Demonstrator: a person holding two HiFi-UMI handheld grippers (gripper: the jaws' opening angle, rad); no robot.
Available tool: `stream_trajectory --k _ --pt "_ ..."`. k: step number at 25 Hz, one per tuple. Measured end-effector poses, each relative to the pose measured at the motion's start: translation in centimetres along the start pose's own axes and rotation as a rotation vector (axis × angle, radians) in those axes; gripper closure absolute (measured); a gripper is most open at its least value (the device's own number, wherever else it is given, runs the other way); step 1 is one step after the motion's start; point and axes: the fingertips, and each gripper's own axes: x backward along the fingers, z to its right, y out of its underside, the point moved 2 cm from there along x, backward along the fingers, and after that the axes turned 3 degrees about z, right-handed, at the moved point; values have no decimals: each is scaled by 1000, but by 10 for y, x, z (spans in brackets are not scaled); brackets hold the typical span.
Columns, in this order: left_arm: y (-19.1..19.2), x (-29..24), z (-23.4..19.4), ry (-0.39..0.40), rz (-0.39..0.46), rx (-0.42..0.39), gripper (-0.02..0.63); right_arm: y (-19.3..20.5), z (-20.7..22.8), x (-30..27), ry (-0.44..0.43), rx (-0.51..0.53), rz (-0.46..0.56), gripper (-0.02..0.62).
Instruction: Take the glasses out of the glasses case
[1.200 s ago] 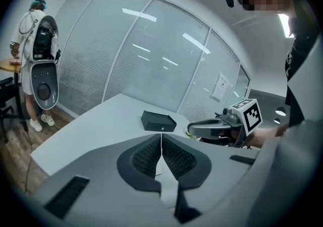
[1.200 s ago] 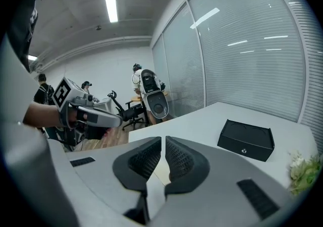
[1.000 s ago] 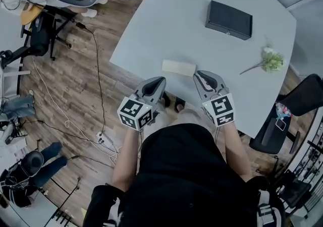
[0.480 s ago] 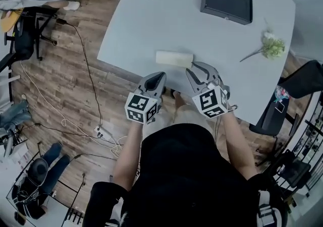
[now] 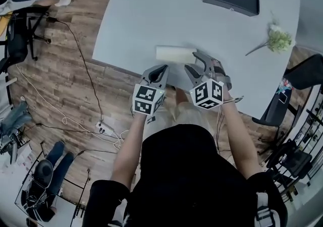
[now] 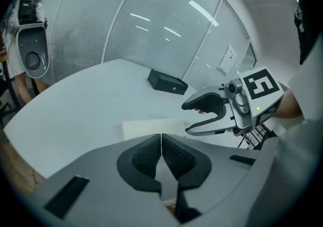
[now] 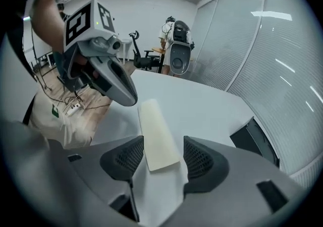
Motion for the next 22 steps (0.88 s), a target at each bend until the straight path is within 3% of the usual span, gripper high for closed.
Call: stream_trajectory --k 8,15,22 --pt "17 -15 -24 -25 -117 -9 581 13 -9 -24 14 156 -85 297" --pt "22 -24 -27 -18 -143 1 581 25 -5 -32 25 182 -123 303" --pt "27 -29 -32 -63 -158 23 581 27 -10 -32 20 186 -109 342"
